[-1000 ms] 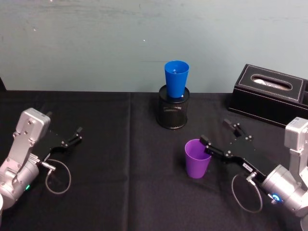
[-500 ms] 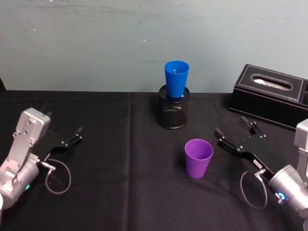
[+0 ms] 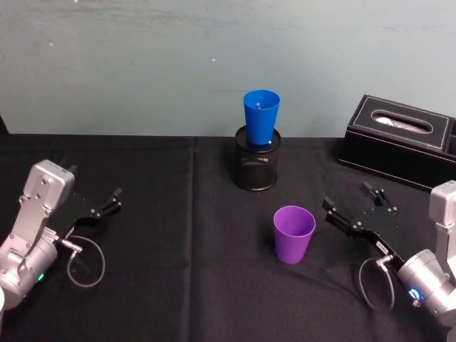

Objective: Pick up one cup with a gripper and tap it against the other cup.

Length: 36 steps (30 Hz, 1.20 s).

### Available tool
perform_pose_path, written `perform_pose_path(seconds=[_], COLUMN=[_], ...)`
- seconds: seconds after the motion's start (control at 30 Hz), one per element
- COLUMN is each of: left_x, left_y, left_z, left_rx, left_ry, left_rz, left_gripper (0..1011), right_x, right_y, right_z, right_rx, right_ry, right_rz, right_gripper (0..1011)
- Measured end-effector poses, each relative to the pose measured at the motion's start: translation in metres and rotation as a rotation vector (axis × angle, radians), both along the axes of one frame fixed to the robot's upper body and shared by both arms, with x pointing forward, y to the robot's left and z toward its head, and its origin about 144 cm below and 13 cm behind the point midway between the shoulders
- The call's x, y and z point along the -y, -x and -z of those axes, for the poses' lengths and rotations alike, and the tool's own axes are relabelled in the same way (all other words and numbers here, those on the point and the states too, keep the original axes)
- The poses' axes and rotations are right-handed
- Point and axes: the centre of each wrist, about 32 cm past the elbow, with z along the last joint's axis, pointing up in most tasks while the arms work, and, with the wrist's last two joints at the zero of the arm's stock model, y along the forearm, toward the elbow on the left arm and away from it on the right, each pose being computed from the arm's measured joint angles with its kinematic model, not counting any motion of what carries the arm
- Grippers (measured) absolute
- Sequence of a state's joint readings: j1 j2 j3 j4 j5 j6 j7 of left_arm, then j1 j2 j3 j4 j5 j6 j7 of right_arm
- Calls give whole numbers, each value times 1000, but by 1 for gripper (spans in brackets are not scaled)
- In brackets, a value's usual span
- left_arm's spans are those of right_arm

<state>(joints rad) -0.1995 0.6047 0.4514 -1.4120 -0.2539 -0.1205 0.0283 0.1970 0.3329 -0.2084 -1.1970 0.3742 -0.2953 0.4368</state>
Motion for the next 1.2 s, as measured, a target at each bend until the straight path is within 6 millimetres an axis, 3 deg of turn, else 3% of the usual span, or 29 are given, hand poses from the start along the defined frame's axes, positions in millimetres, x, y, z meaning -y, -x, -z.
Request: perform_pose_path(seconds=[0.57, 1.2], left_x=[0, 0], left_y=[0, 0], left_z=[0, 0], left_rx=[0, 0], left_ry=[0, 0], left_rz=[0, 0], left_gripper=[1011, 1011], right_x=[1, 1], right_y=[-4, -4], right_z=[15, 14], right_rx=[-41, -37], right_ry=[42, 41], right_rz=[6, 1], right_gripper=[1004, 1004])
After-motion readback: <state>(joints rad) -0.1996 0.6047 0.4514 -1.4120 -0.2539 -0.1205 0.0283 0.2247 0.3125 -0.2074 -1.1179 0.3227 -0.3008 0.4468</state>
